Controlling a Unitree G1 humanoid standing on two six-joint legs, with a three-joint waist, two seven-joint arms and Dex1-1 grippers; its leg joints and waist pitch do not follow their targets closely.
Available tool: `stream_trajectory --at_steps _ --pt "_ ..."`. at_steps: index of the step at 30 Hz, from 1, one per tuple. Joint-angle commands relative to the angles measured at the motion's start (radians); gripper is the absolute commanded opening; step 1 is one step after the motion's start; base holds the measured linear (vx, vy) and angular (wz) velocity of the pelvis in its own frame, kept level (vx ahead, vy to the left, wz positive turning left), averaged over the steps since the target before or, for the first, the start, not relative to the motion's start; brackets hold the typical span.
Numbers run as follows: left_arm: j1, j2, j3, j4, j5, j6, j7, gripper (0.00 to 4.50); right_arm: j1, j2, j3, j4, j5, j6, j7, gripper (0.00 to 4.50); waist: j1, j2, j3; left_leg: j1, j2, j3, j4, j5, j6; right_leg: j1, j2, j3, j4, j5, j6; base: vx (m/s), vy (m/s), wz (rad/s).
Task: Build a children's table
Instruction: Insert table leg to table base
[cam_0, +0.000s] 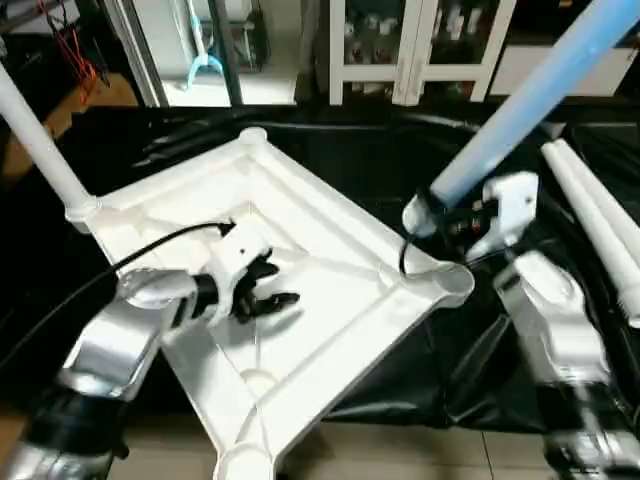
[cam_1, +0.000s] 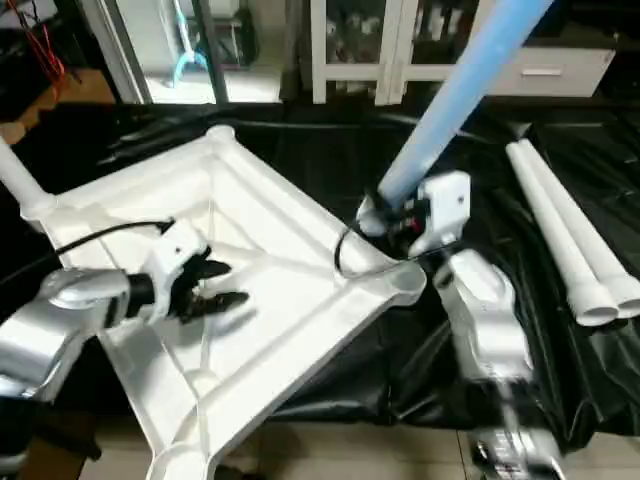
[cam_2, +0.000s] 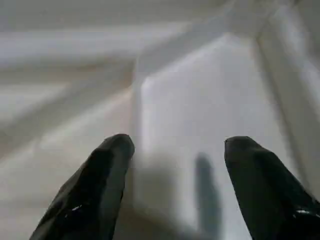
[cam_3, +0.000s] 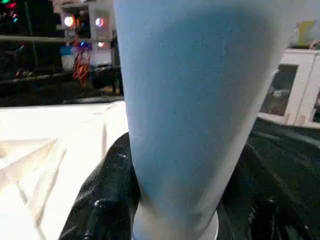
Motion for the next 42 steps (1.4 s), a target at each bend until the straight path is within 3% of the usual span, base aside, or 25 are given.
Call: stream_trajectory --at_steps 1,2,4,5,10,11,18,20,23,24,33,36,39,42 --pt "0.002 0.014 -0.012 -0.037 0.022 0.071 0.035 3.62 0.005 -0.003 0.0 -0.06 0.019 0.036 -0.005 1.84 -0.002 -0.019 -0.072 0.047 0.071 -0.031 -0.056 0.084 0.17 0.037 -0.068 0.037 -0.059 0.211 -0.256 0.0 0.0 0.0" --pt "0.004 0.019 -0.015 -0.04 0.031 0.083 0.05 3.7 0.01 -0.003 0.0 -0.069 0.02 0.043 -0.008 1.84 -0.003 -0.02 -0.071 0.046 0.07 -0.03 -0.056 0.072 0.164 0.038 -0.069 0.038 -0.062 0.201 -0.258 0.0 0.0 0.0" --pt "0.017 0.025 0.005 -0.037 0.048 0.097 0.098 3.96 0.022 0.007 0.001 -0.094 0.02 0.056 -0.024 1.84 -0.004 -0.008 -0.072 0.046 0.069 -0.033 -0.057 0.062 0.147 0.038 -0.067 0.037 -0.062 0.205 -0.259 0.0 0.0 0.0" --pt "0.021 0.026 0.017 -0.037 0.052 0.109 0.114 3.96 0.024 0.013 0.001 -0.098 0.018 0.057 -0.033 1.84 -0.005 -0.008 -0.072 0.047 0.069 -0.033 -0.057 0.063 0.147 0.037 -0.066 0.037 -0.063 0.21 -0.257 0.0 0.0 0.0" --pt "0.045 -0.002 0.064 -0.06 0.02 0.202 0.14 3.96 0.047 0.036 0.015 -0.137 0.019 0.085 -0.054 1.84 -0.009 -0.011 -0.075 0.045 0.067 -0.033 -0.055 0.086 0.147 0.041 -0.067 0.036 -0.059 0.256 -0.263 0.0 0.0 0.0" --pt "0.052 0.001 0.052 -0.067 0.026 0.22 0.143 3.96 0.052 0.037 0.018 -0.147 0.02 0.095 -0.058 1.84 -0.008 -0.016 -0.074 0.044 0.067 -0.033 -0.055 0.087 0.149 0.04 -0.068 0.036 -0.06 0.254 -0.261 0.0 0.0 0.0" --pt "0.067 -0.015 0.021 -0.067 0.02 0.275 0.179 3.96 0.054 0.037 0.021 -0.168 0.021 0.125 -0.065 1.84 -0.007 -0.014 -0.072 0.046 0.066 -0.033 -0.057 0.063 0.136 0.041 -0.068 0.037 -0.064 0.207 -0.254 0.0 0.0 0.0" --pt "0.064 -0.02 0.008 -0.04 0.025 0.245 0.18 3.6 0.048 0.039 0.018 -0.165 0.019 0.128 -0.067 1.84 -0.006 -0.015 -0.072 0.045 0.065 -0.034 -0.057 0.072 0.139 0.042 -0.067 0.037 -0.064 0.216 -0.251 0.0 0.0 0.0" --pt "0.061 -0.021 0.0 -0.029 0.027 0.24 0.181 3.58 0.048 0.039 0.017 -0.168 0.018 0.131 -0.071 1.84 -0.005 -0.014 -0.072 0.046 0.066 -0.033 -0.057 0.068 0.135 0.041 -0.067 0.037 -0.065 0.212 -0.248 0.0 0.0 0.0" --pt "0.051 -0.028 0.0 -0.014 0.026 0.24 0.19 3.36 0.047 0.04 0.017 -0.172 0.017 0.136 -0.078 1.84 -0.006 -0.014 -0.07 0.046 0.065 -0.032 -0.059 0.056 0.132 0.04 -0.067 0.037 -0.067 0.199 -0.247 0.0 0.0 0.0" --pt "-0.007 -0.021 -0.084 0.1 0.051 0.12 0.162 2.76 0.052 0.038 0.014 -0.178 0.013 0.145 -0.086 1.84 0.0 -0.011 -0.065 0.053 0.066 -0.03 -0.069 -0.038 0.086 0.041 -0.068 0.042 -0.081 0.101 -0.231 0.0 0.0 0.0" --pt "-0.017 -0.016 -0.112 0.129 0.067 0.094 0.154 2.57 0.052 0.034 0.014 -0.179 0.011 0.146 -0.086 1.84 0.005 -0.008 -0.061 0.057 0.066 -0.031 -0.077 -0.087 0.055 0.041 -0.069 0.044 -0.089 0.034 -0.219 0.0 0.0 0.0" --pt "-0.048 -0.019 -0.142 0.201 0.088 0.028 0.155 2.38 0.054 0.029 0.007 -0.179 0.01 0.15 -0.094 1.84 0.008 -0.009 -0.062 0.06 0.067 -0.03 -0.078 -0.091 0.045 0.039 -0.068 0.045 -0.091 0.037 -0.211 0.0 0.0 0.0" --pt "-0.075 -0.011 -0.179 0.263 0.126 -0.061 0.157 2.07 0.063 0.028 0.008 -0.188 0.01 0.155 -0.093 1.84 0.007 -0.008 -0.062 0.054 0.066 -0.032 -0.081 -0.097 0.042 0.044 -0.07 0.044 -0.093 0.021 -0.201 0.0 0.0 0.0"
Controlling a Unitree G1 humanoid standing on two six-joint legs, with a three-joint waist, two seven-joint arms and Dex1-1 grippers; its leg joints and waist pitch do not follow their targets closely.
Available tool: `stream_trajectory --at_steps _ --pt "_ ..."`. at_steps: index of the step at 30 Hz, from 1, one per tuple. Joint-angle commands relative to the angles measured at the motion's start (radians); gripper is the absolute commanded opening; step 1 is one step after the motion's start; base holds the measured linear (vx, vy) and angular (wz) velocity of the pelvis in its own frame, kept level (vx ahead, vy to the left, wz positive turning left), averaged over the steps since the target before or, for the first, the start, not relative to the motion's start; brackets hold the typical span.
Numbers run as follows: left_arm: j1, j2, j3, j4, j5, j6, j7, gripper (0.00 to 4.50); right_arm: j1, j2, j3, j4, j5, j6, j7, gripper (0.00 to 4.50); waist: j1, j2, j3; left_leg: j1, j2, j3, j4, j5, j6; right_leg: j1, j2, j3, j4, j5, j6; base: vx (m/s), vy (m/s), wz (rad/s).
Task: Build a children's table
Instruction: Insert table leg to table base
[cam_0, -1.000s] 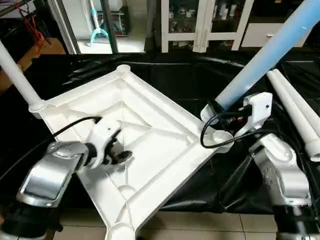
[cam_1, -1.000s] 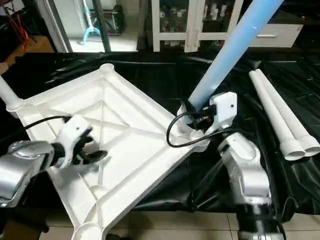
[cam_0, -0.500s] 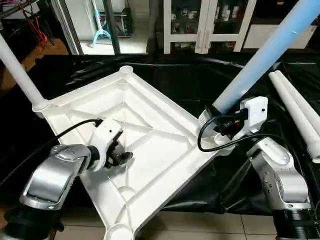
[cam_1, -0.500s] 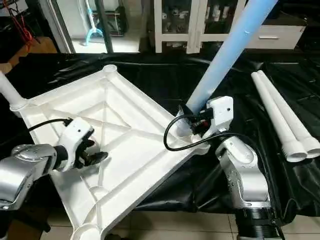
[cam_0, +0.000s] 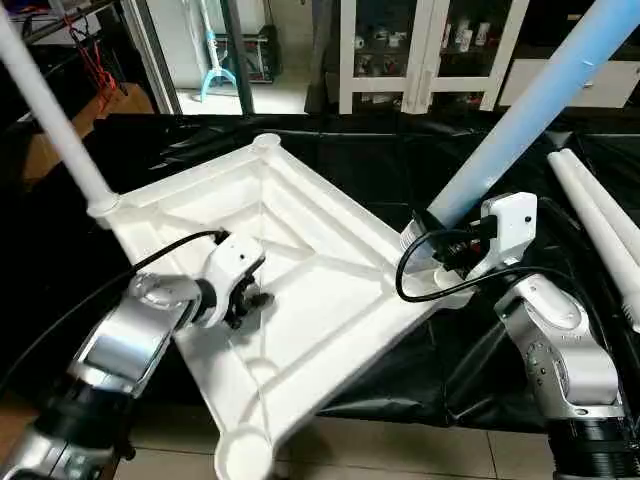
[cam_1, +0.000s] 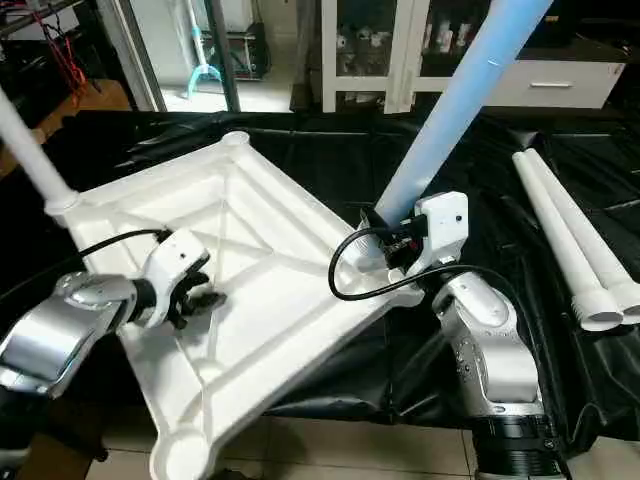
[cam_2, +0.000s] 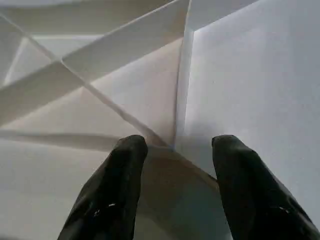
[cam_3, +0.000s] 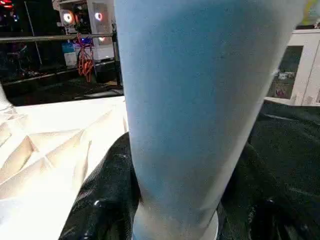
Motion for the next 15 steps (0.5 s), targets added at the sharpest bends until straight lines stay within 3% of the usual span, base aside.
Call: stream_trajectory --at_steps 1,6,12,13,15 --pt "0.008 0.009 -0.072 0.104 0.056 -0.042 0.004 2.02 -0.001 -0.004 -0.008 -0.042 0.004 0.011 -0.004 1.84 -0.01 -0.019 -0.056 0.036 0.065 -0.031 -0.072 -0.107 0.06 0.025 -0.07 0.046 -0.094 0.017 -0.201 0.0 0.0 0.0" --pt "-0.043 0.042 -0.127 0.216 0.128 -0.264 -0.018 1.75 -0.005 -0.01 -0.011 -0.04 0.004 0.014 -0.004 1.84 -0.014 -0.019 -0.061 0.032 0.064 -0.034 -0.071 -0.084 0.066 0.029 -0.072 0.045 -0.089 0.066 -0.193 0.0 0.0 0.0" --pt "-0.061 0.096 -0.171 0.247 0.143 -0.393 -0.129 1.3 -0.002 -0.014 -0.012 -0.046 0.006 0.017 -0.007 1.84 -0.023 -0.018 -0.063 0.031 0.066 -0.034 -0.071 -0.067 0.083 0.03 -0.074 0.044 -0.084 0.097 -0.212 0.0 0.0 0.0" --pt "-0.055 0.105 -0.171 0.24 0.134 -0.412 -0.154 1.22 -0.001 -0.015 -0.012 -0.05 0.006 0.018 -0.007 1.84 -0.026 -0.01 -0.065 0.032 0.067 -0.035 -0.07 -0.056 0.086 0.03 -0.073 0.042 -0.08 0.118 -0.216 0.0 0.0 0.0" --pt "-0.056 0.078 -0.115 0.204 0.07 -0.382 -0.162 0.96 0.002 -0.016 -0.016 -0.056 0.008 0.018 -0.009 1.84 -0.029 -0.008 -0.068 0.032 0.066 -0.033 -0.066 -0.031 0.095 0.03 -0.072 0.041 -0.074 0.173 -0.228 0.0 0.0 0.0"
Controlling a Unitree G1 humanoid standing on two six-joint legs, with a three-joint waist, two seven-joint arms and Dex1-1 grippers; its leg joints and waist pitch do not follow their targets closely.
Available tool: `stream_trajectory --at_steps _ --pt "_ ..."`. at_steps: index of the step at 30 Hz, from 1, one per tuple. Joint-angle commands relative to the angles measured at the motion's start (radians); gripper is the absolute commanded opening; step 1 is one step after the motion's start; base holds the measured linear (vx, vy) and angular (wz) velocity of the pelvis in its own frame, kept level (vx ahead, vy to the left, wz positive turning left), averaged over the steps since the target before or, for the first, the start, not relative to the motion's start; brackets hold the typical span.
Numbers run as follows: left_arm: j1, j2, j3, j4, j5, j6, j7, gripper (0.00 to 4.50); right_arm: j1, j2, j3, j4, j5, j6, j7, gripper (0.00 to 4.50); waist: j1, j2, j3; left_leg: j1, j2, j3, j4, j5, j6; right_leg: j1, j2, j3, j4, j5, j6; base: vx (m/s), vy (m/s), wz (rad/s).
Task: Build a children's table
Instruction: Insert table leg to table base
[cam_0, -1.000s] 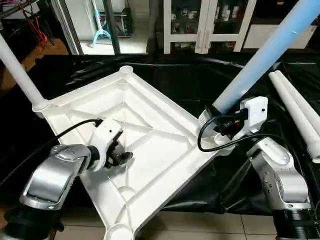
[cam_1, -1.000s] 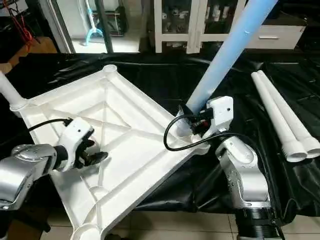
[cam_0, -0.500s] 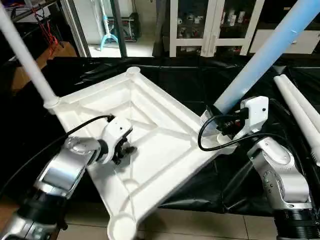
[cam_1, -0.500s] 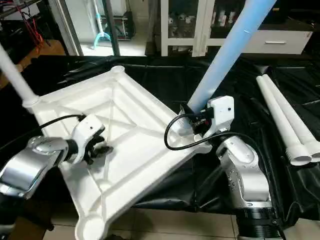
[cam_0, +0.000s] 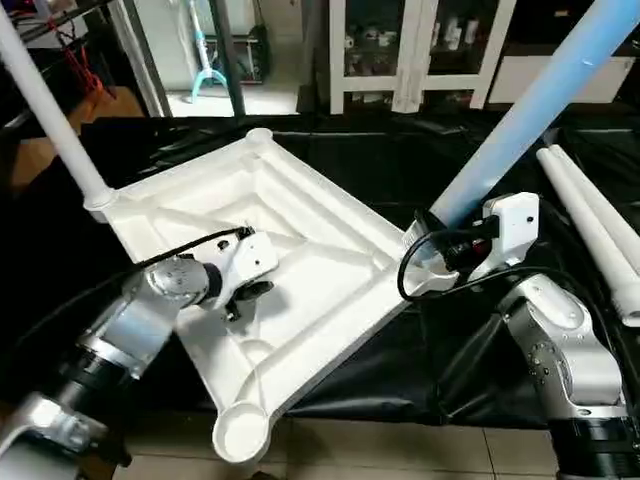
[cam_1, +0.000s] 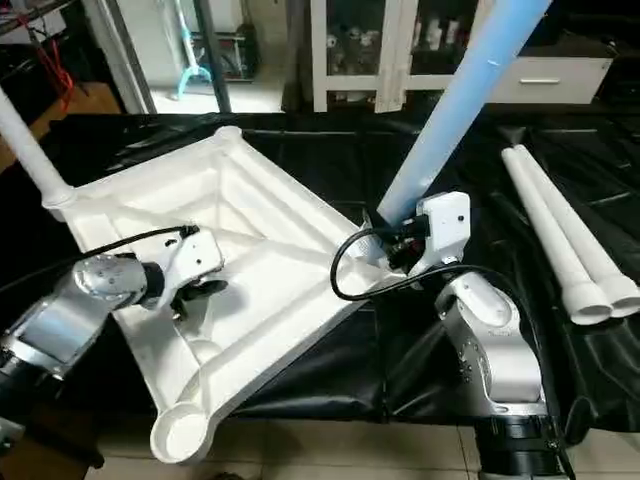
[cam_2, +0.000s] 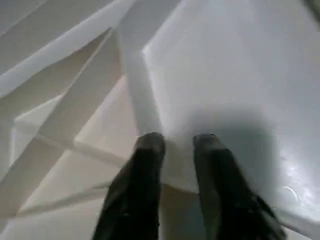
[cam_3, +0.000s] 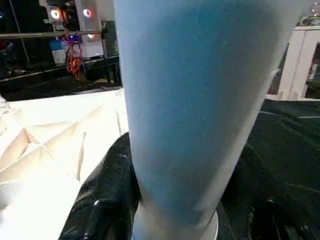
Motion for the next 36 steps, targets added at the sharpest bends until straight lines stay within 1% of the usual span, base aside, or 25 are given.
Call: stream_trajectory --at_steps 1,2,3,4,5,6,8,9,11,12,13,14,15,16,17,18,20,24,26,27,29,31,32,35,36 --pt "0.024 -0.03 0.031 -0.005 -0.06 0.051 -0.019 0.96 0.001 -0.004 -0.017 -0.053 0.009 0.011 -0.007 1.84 -0.004 -0.014 -0.066 0.034 0.065 -0.032 -0.06 -0.026 0.096 0.032 -0.072 0.042 -0.07 0.19 -0.234 0.0 0.0 0.0" --pt "0.022 -0.043 0.049 -0.015 -0.079 0.065 -0.013 0.96 0.002 -0.005 -0.018 -0.053 0.009 0.01 -0.007 1.84 -0.003 -0.016 -0.068 0.033 0.065 -0.032 -0.058 -0.016 0.101 0.033 -0.072 0.042 -0.068 0.208 -0.238 0.0 0.0 0.0" --pt "-0.005 -0.13 0.146 -0.063 -0.186 0.134 0.017 0.96 0.002 -0.006 -0.025 -0.057 0.011 0.01 -0.013 1.84 0.0 -0.012 -0.071 0.035 0.066 -0.028 -0.052 0.004 0.113 0.031 -0.074 0.041 -0.064 0.249 -0.258 0.0 0.0 0.0" --pt "-0.012 -0.153 0.167 -0.075 -0.216 0.15 0.017 1.1 0.003 -0.007 -0.027 -0.057 0.013 0.01 -0.014 1.84 0.01 -0.014 -0.075 0.037 0.069 -0.029 -0.048 0.024 0.127 0.03 -0.077 0.041 -0.063 0.278 -0.273 0.0 0.0 0.0" --pt "-0.012 -0.155 0.169 -0.079 -0.221 0.157 0.016 1.19 0.002 -0.007 -0.027 -0.057 0.013 0.01 -0.014 1.84 0.012 -0.016 -0.075 0.032 0.069 -0.03 -0.047 0.042 0.138 0.032 -0.077 0.041 -0.06 0.294 -0.273 0.0 0.0 0.0" --pt "-0.015 -0.197 0.183 -0.139 -0.284 0.24 0.006 1.28 0.001 -0.009 -0.029 -0.055 0.013 0.009 -0.014 1.84 0.013 -0.016 -0.078 0.028 0.068 -0.03 -0.043 0.078 0.156 0.033 -0.075 0.039 -0.052 0.333 -0.27 0.0 0.0 0.0" --pt "-0.015 -0.263 0.197 -0.188 -0.337 0.327 0.03 1.34 -0.002 -0.012 -0.033 -0.049 0.014 0.006 -0.016 1.84 0.013 -0.02 -0.078 0.026 0.067 -0.03 -0.039 0.104 0.175 0.033 -0.075 0.037 -0.05 0.359 -0.275 0.0 0.0 0.0" --pt "-0.012 -0.281 0.192 -0.195 -0.341 0.341 0.038 1.47 -0.003 -0.012 -0.034 -0.047 0.014 0.006 -0.016 1.84 0.016 -0.021 -0.076 0.024 0.067 -0.029 -0.037 0.102 0.186 0.033 -0.077 0.037 -0.054 0.347 -0.278 0.0 0.0 0.0" --pt "-0.007 -0.316 0.172 -0.192 -0.318 0.345 0.066 1.7 -0.005 -0.013 -0.035 -0.044 0.013 0.005 -0.018 1.84 0.018 -0.023 -0.073 0.019 0.064 -0.029 -0.035 0.095 0.193 0.036 -0.075 0.037 -0.056 0.321 -0.269 0.0 0.0 0.0" --pt "-0.001 -0.343 0.139 -0.182 -0.277 0.362 0.091 1.73 -0.008 -0.013 -0.036 -0.043 0.012 0.006 -0.019 1.84 0.017 -0.023 -0.073 0.02 0.065 -0.03 -0.035 0.09 0.196 0.035 -0.072 0.036 -0.058 0.306 -0.26 0.0 0.0 0.0" --pt "0.006 -0.352 0.108 -0.171 -0.244 0.362 0.103 1.79 -0.009 -0.013 -0.036 -0.043 0.012 0.007 -0.019 1.84 0.015 -0.027 -0.072 0.02 0.066 -0.03 -0.036 0.087 0.197 0.036 -0.072 0.036 -0.059 0.299 -0.257 0.0 0.0 0.0" --pt "0.007 -0.354 0.102 -0.169 -0.238 0.362 0.105 1.79 -0.01 -0.013 -0.036 -0.043 0.012 0.007 -0.019 1.84 0.015 -0.025 -0.072 0.019 0.067 -0.031 -0.036 0.085 0.198 0.037 -0.073 0.037 -0.061 0.285 -0.248 0.0 0.0 0.0" --pt "0.013 -0.357 0.076 -0.165 -0.222 0.371 0.115 2.02 -0.01 -0.013 -0.036 -0.043 0.011 0.008 -0.02 1.84 0.014 -0.026 -0.072 0.019 0.066 -0.031 -0.035 0.085 0.198 0.038 -0.073 0.037 -0.062 0.283 -0.245 0.0 0.0 0.0" --pt "0.019 -0.36 0.049 -0.168 -0.213 0.391 0.131 2.12 -0.011 -0.015 -0.037 -0.043 0.011 0.008 -0.019 1.84 0.014 -0.024 -0.073 0.02 0.068 -0.032 -0.036 0.086 0.195 0.037 -0.072 0.036 -0.061 0.277 -0.244 0.0 0.0 0.0" --pt "0.022 -0.361 0.033 -0.175 -0.212 0.41 0.142 2.12 -0.012 -0.017 -0.039 -0.041 0.011 0.007 -0.019 1.84 0.013 -0.023 -0.074 0.021 0.069 -0.033 -0.036 0.093 0.195 0.037 -0.071 0.036 -0.059 0.283 -0.246 0.0 0.0 0.0" --pt "0.023 -0.356 0.011 -0.173 -0.186 0.422 0.17 2.17 -0.011 -0.019 -0.041 -0.042 0.012 0.007 -0.019 1.84 0.012 -0.021 -0.074 0.022 0.07 -0.034 -0.035 0.096 0.196 0.035 -0.07 0.035 -0.06 0.286 -0.246 0.0 0.0 0.0" --pt "0.025 -0.35 0.0 -0.171 -0.169 0.434 0.189 2.54 -0.011 -0.022 -0.045 -0.04 0.013 0.006 -0.018 1.84 0.013 -0.02 -0.073 0.022 0.07 -0.035 -0.036 0.095 0.195 0.035 -0.071 0.035 -0.06 0.283 -0.25 0.0 0.0 0.0" --pt "0.027 -0.353 0.0 -0.177 -0.17 0.455 0.203 2.68 -0.01 -0.026 -0.049 -0.034 0.013 0.003 -0.016 1.84 0.013 -0.02 -0.074 0.023 0.069 -0.034 -0.036 0.091 0.189 0.035 -0.071 0.034 -0.06 0.279 -0.254 0.0 0.0 0.0" --pt "0.026 -0.339 -0.029 -0.166 -0.113 0.427 0.216 2.95 -0.005 -0.023 -0.047 -0.042 0.011 0.006 -0.019 1.84 0.014 -0.018 -0.074 0.023 0.07 -0.035 -0.035 0.096 0.193 0.035 -0.071 0.034 -0.061 0.288 -0.251 0.0 0.0 0.0" --pt "0.025 -0.335 -0.036 -0.162 -0.104 0.422 0.218 3.01 -0.005 -0.023 -0.047 -0.043 0.01 0.006 -0.019 1.84 0.014 -0.018 -0.074 0.023 0.07 -0.036 -0.035 0.096 0.193 0.036 -0.072 0.034 -0.061 0.287 -0.248 0.0 0.0 0.0" --pt "0.022 -0.317 -0.066 -0.146 -0.076 0.407 0.223 3.03 -0.005 -0.022 -0.045 -0.042 0.011 0.006 -0.02 1.84 0.013 -0.019 -0.074 0.023 0.069 -0.036 -0.035 0.093 0.191 0.036 -0.072 0.035 -0.061 0.289 -0.245 0.0 0.0 0.0" --pt "0.032 -0.297 -0.089 -0.144 -0.074 0.399 0.203 3.12 -0.005 -0.021 -0.045 -0.04 0.01 0.005 -0.019 1.84 0.013 -0.018 -0.074 0.023 0.069 -0.036 -0.036 0.09 0.187 0.036 -0.072 0.033 -0.06 0.286 -0.247 0.0 0.0 0.0" --pt "0.036 -0.291 -0.093 -0.146 -0.077 0.399 0.195 2.83 -0.005 -0.021 -0.044 -0.04 0.01 0.005 -0.019 1.84 0.014 -0.017 -0.075 0.024 0.069 -0.036 -0.036 0.093 0.186 0.036 -0.072 0.033 -0.059 0.288 -0.246 0.0 0.0 0.0" --pt "0.048 -0.285 -0.095 -0.153 -0.095 0.387 0.162 2.7 -0.004 -0.021 -0.044 -0.04 0.01 0.004 -0.02 1.84 0.014 -0.017 -0.075 0.024 0.068 -0.036 -0.035 0.098 0.185 0.035 -0.073 0.033 -0.058 0.296 -0.25 0.0 0.0 0.0" --pt "0.052 -0.282 -0.094 -0.151 -0.099 0.369 0.146 2.56 -0.004 -0.021 -0.044 -0.04 0.01 0.004 -0.02 1.84 0.015 -0.016 -0.076 0.023 0.068 -0.036 -0.034 0.101 0.186 0.036 -0.073 0.033 -0.058 0.301 -0.249 0.0 0.0 0.0"
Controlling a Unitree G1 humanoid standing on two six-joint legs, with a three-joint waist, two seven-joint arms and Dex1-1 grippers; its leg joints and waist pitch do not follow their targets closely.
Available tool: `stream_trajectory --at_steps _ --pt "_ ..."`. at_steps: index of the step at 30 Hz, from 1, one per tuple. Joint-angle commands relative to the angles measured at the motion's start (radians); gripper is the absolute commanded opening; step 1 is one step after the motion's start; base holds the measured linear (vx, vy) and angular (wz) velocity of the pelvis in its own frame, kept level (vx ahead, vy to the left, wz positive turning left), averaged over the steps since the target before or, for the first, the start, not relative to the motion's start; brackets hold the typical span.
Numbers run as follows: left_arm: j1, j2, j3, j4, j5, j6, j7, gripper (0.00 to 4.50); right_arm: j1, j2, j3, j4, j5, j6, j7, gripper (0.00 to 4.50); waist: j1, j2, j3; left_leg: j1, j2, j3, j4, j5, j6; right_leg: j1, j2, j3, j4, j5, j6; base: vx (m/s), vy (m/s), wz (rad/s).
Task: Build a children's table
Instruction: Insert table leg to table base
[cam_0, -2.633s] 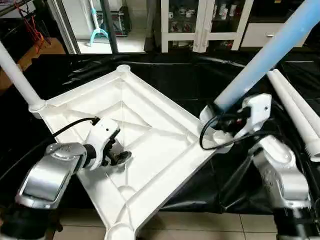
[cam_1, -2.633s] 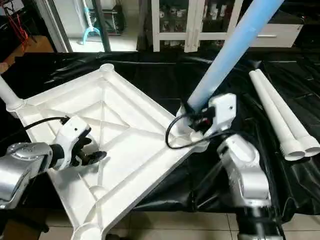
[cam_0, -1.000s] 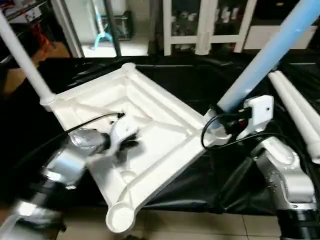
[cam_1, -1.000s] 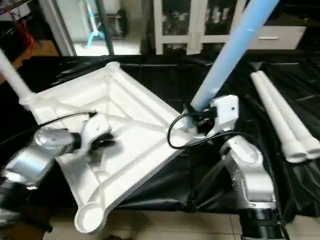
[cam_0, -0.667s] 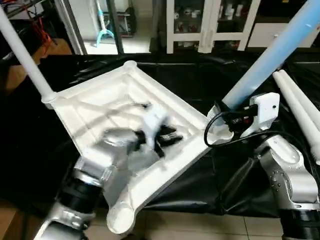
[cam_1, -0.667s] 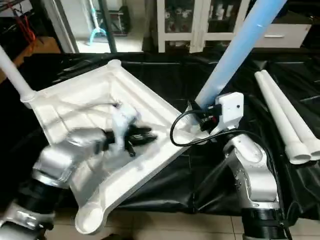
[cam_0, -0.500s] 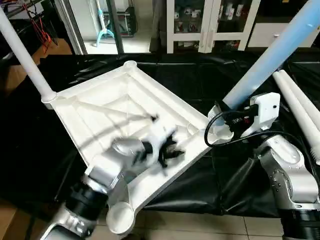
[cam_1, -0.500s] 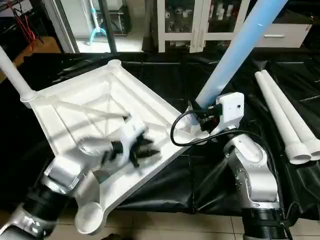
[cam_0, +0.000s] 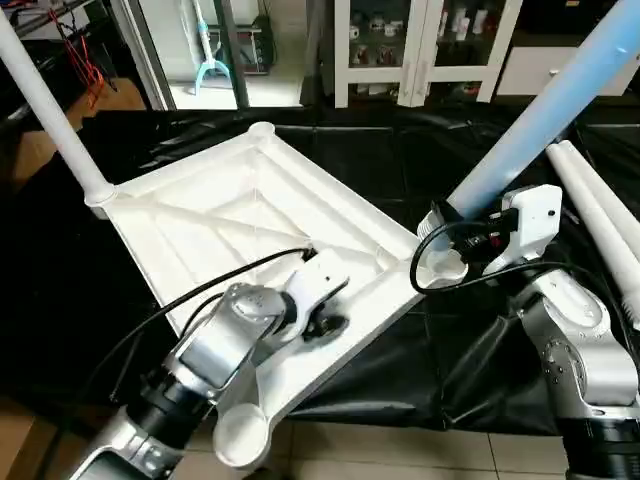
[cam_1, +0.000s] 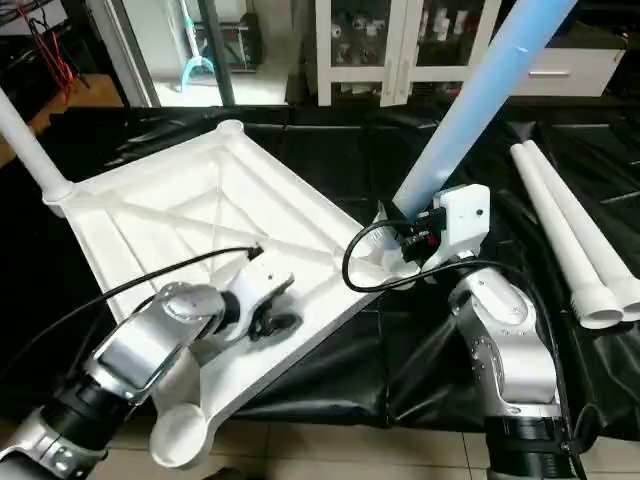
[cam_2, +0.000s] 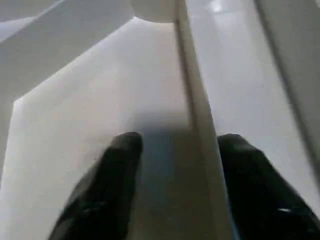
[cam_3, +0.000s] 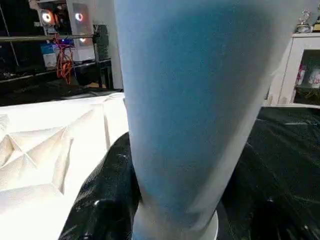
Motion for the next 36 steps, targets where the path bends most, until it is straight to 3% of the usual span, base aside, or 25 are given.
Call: stream_trajectory --at_steps 1,7,11,14,16,19,26,31,32,34,35,36 --pt "0.023 0.008 -0.009 0.012 -0.017 -0.034 -0.044 2.56 -0.006 -0.003 -0.008 -0.006 0.008 0.004 -0.001 1.84 -0.001 -0.019 -0.075 0.04 0.066 -0.033 -0.039 0.105 0.183 0.047 -0.072 0.04 -0.058 0.305 -0.248 0.0 0.0 0.0" --pt "0.034 0.039 0.0 0.07 -0.039 -0.233 -0.124 1.94 -0.007 -0.003 -0.01 -0.001 0.009 0.001 0.0 1.84 0.003 -0.019 -0.076 0.042 0.066 -0.033 -0.039 0.103 0.184 0.044 -0.072 0.04 -0.057 0.304 -0.24 0.0 0.0 0.0" --pt "-0.002 0.074 -0.013 0.15 -0.001 -0.394 -0.166 1.65 -0.011 -0.002 -0.015 0.009 0.011 -0.004 -0.001 1.84 0.003 -0.018 -0.076 0.044 0.067 -0.032 -0.041 0.09 0.175 0.044 -0.072 0.041 -0.056 0.296 -0.235 0.0 0.0 0.0" --pt "-0.03 0.093 -0.02 0.206 0.021 -0.478 -0.197 1.39 -0.016 0.003 -0.017 0.012 0.012 -0.006 -0.007 1.84 0.004 -0.01 -0.077 0.044 0.067 -0.033 -0.041 0.087 0.167 0.043 -0.073 0.041 -0.054 0.305 -0.233 0.0 0.0 0.0" --pt "-0.042 0.098 -0.019 0.227 0.027 -0.511 -0.213 1.27 -0.017 0.005 -0.016 0.011 0.011 -0.006 -0.009 1.84 0.003 -0.015 -0.076 0.043 0.066 -0.032 -0.041 0.076 0.162 0.044 -0.074 0.042 -0.056 0.307 -0.237 0.0 0.0 0.0" --pt "-0.09 0.135 -0.035 0.301 0.052 -0.694 -0.279 0.99 -0.01 0.011 -0.015 0.006 0.011 -0.008 -0.012 1.84 0.0 -0.01 -0.075 0.044 0.067 -0.032 -0.044 0.041 0.146 0.045 -0.076 0.042 -0.056 0.281 -0.233 0.0 0.0 0.0" --pt "-0.146 0.201 -0.065 0.445 0.104 -0.955 -0.368 0.69 0.003 0.011 -0.016 0.005 0.012 -0.009 -0.013 1.84 0.007 0.0 -0.08 0.053 0.073 -0.034 -0.045 0.045 0.13 0.037 -0.073 0.039 -0.05 0.298 -0.229 0.0 0.0 0.0" --pt "-0.162 0.202 -0.061 0.502 0.122 -1.017 -0.369 0.58 0.01 0.011 -0.014 -0.006 0.012 -0.003 -0.015 1.84 0.011 -0.006 -0.08 0.047 0.07 -0.03 -0.043 0.048 0.135 0.041 -0.081 0.041 -0.047 0.333 -0.234 0.0 0.0 0.0" --pt "-0.162 0.201 -0.061 0.504 0.123 -1.019 -0.368 0.57 0.01 0.011 -0.014 -0.006 0.011 -0.003 -0.015 1.84 0.01 -0.011 -0.08 0.047 0.07 -0.029 -0.044 0.046 0.136 0.042 -0.081 0.041 -0.048 0.332 -0.234 0.0 0.0 0.0" --pt "-0.151 0.199 -0.049 0.507 0.093 -1.053 -0.404 0.56 0.015 0.014 -0.009 -0.012 0.01 0.0 -0.016 1.84 0.011 -0.008 -0.08 0.047 0.072 -0.03 -0.045 0.041 0.134 0.042 -0.081 0.04 -0.047 0.318 -0.235 0.0 0.0 0.0" --pt "-0.141 0.195 -0.05 0.51 0.083 -1.107 -0.425 0.56 0.015 0.015 -0.007 -0.01 0.009 0.0 -0.015 1.84 0.01 -0.018 -0.08 0.047 0.073 -0.03 -0.045 0.043 0.138 0.041 -0.08 0.04 -0.048 0.313 -0.236 0.0 0.0 0.0" --pt "-0.138 0.196 -0.055 0.514 0.086 -1.133 -0.431 0.56 0.014 0.016 -0.006 -0.008 0.008 0.0 -0.015 1.84 0.011 -0.018 -0.079 0.047 0.072 -0.028 -0.044 0.043 0.14 0.041 -0.081 0.041 -0.048 0.306 -0.238 0.0 0.0 0.0"
